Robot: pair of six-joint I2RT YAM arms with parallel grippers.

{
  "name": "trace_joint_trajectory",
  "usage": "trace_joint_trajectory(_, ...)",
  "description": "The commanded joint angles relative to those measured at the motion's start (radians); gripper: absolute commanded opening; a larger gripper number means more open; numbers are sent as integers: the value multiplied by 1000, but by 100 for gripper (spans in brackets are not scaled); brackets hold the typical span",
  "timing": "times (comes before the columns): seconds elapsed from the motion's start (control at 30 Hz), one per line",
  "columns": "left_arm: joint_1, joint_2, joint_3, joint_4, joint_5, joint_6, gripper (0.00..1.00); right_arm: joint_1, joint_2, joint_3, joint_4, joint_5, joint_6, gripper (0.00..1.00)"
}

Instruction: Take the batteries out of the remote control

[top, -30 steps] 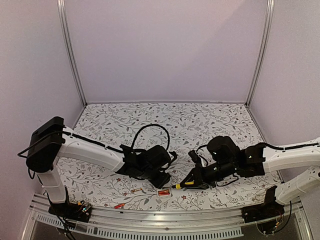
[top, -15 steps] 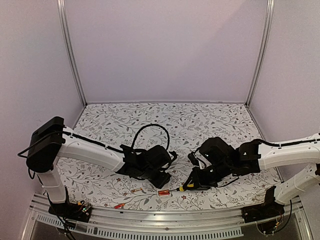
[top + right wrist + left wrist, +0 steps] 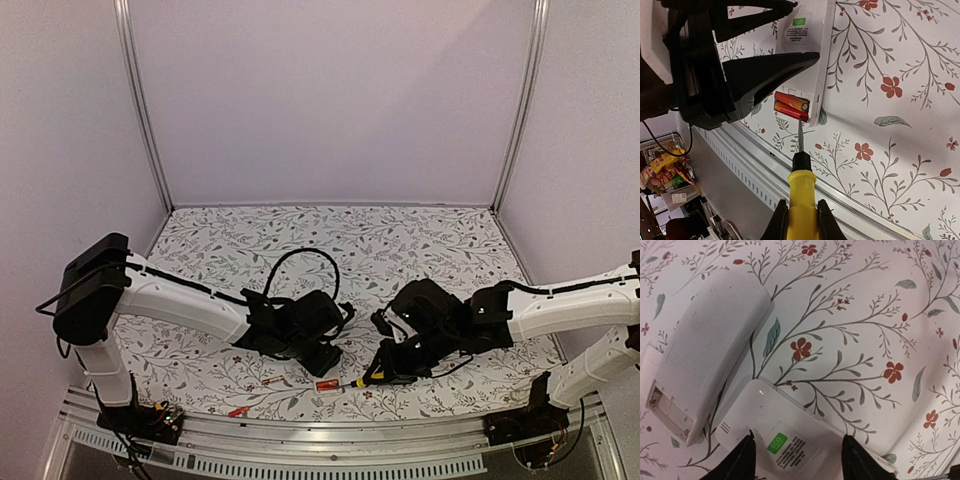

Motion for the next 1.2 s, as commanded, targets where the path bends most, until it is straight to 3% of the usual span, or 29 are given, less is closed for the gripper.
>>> trace_joint_trajectory(0.0, -18, 92, -66, -208, 85, -30, 58, 7, 36, 14, 1, 61, -5, 0)
trace_joint_trajectory(0.3, -17, 91, -61, -207, 88, -34, 58, 7, 56, 11, 29, 128, 16, 0)
trace_joint_trajectory(0.9, -14, 92, -60, -210, 82, -35, 58, 27, -27, 81, -123, 221, 1, 0)
trace_joint_trajectory(1.17, -15, 94, -54, -211, 80, -33, 58, 27, -9, 70, -64, 198, -3, 0)
